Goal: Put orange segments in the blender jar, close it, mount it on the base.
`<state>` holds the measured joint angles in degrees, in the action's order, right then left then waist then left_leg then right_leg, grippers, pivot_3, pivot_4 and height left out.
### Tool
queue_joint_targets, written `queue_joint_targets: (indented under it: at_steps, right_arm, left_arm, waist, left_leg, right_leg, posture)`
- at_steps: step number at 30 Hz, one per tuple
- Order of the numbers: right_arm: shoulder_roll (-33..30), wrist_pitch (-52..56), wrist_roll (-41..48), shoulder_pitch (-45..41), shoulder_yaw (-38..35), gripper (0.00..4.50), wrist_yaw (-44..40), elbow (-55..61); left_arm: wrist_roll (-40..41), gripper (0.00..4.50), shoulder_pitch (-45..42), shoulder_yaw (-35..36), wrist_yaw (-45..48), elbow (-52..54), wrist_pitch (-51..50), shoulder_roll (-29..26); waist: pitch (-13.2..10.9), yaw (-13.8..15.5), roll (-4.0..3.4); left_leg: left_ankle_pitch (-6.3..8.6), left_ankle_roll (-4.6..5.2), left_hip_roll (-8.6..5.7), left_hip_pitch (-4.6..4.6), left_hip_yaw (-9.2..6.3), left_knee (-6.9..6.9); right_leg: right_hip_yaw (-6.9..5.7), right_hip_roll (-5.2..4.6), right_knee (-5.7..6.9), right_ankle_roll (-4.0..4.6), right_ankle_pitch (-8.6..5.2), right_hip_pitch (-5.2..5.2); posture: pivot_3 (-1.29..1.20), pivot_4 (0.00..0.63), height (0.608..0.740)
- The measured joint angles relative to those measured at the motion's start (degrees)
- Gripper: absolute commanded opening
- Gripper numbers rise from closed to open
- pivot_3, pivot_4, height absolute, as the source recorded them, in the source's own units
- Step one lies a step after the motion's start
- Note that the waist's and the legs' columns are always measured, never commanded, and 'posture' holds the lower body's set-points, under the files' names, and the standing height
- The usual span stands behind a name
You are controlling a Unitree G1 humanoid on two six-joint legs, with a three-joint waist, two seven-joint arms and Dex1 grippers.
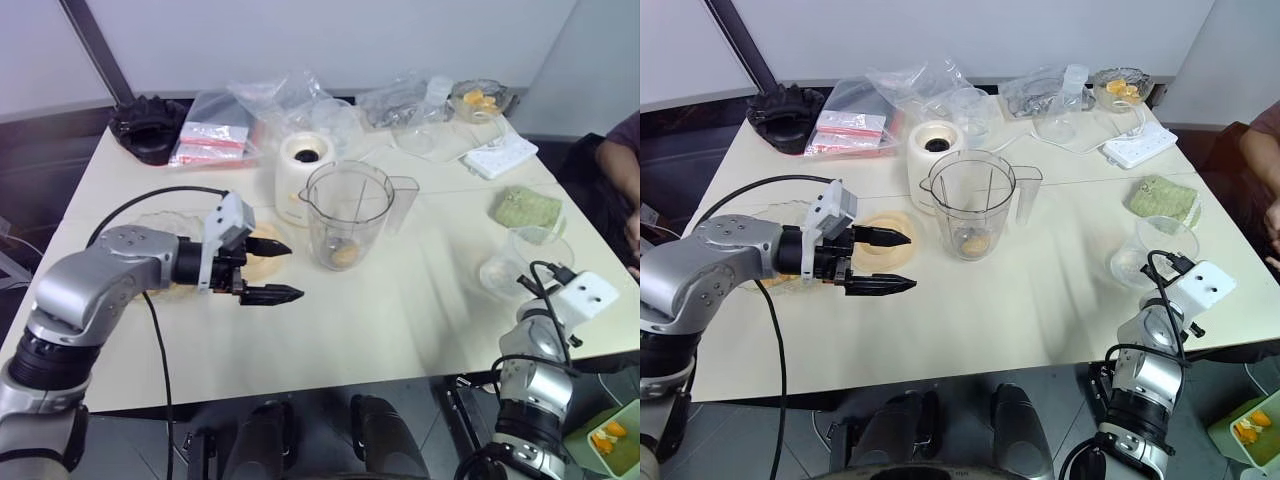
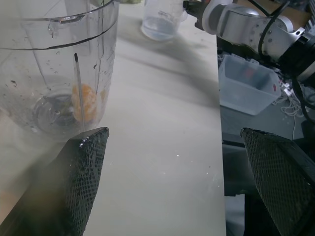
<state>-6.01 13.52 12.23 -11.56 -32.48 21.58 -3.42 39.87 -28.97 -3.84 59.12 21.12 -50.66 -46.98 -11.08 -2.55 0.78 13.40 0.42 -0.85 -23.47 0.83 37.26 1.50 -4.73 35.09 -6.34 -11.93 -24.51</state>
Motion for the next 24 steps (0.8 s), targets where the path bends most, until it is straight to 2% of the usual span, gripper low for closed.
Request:
queue_joint_targets:
  at_steps: [2,3,6,15,24]
  right_arm:
    - [0.06,0.30,0.00,0.61,0.41,1.36,0.06,0.00]
    - [0.10,0.52,-0.13,1.00,0.76,2.00,0.09,0.00]
    - [0.08,1.35,-0.67,2.71,1.64,3.55,0.30,0.44]
    - [0.81,2.52,-1.97,5.80,4.67,3.55,0.17,5.17]
    - [3.41,4.74,-2.16,13.34,5.83,3.55,0.20,12.85]
  left_arm:
    - [-0.19,4.50,0.00,0.00,0.09,0.00,0.02,0.03]
    - [-0.36,4.50,0.00,0.00,0.14,0.00,0.04,0.07]
    - [-0.54,4.50,0.00,-0.01,0.33,-0.02,0.07,0.30]
    - [-1.14,4.50,0.01,-1.16,0.59,-0.21,0.56,1.14]
    - [-2.18,4.50,-0.15,-2.24,1.66,-2.16,1.70,2.07]
  waist:
    - [0.00,0.03,0.00]
    - [0.00,0.03,0.00]
    - [0.00,0.05,0.00]
    - [0.00,0.06,0.00]
    - [0.00,0.16,0.00]
  left_leg:
    - [0.00,0.00,0.00,0.00,0.00,0.00]
    - [0.00,0.00,0.00,0.00,0.00,0.00]
    - [0.00,0.00,0.00,0.00,0.01,-0.01]
    - [0.01,-0.01,0.05,0.00,0.01,-0.01]
    - [0.01,-0.01,0.07,0.00,0.00,-0.05]
  right_leg:
    - [0.00,0.00,0.00,0.00,0.00,0.00]
    - [0.00,0.00,0.00,0.00,0.00,0.00]
    - [0.00,-0.01,-0.02,0.01,-0.01,0.00]
    - [0.00,0.01,-0.03,0.05,-0.03,-0.01]
    - [0.00,-0.01,-0.06,0.10,-0.06,-0.02]
  posture:
    - [0.00,0.150,0.740]
    - [0.00,0.150,0.740]
    - [0.00,0.150,0.740]
    - [0.00,0.150,0.740]
    - [0.00,0.150,0.740]
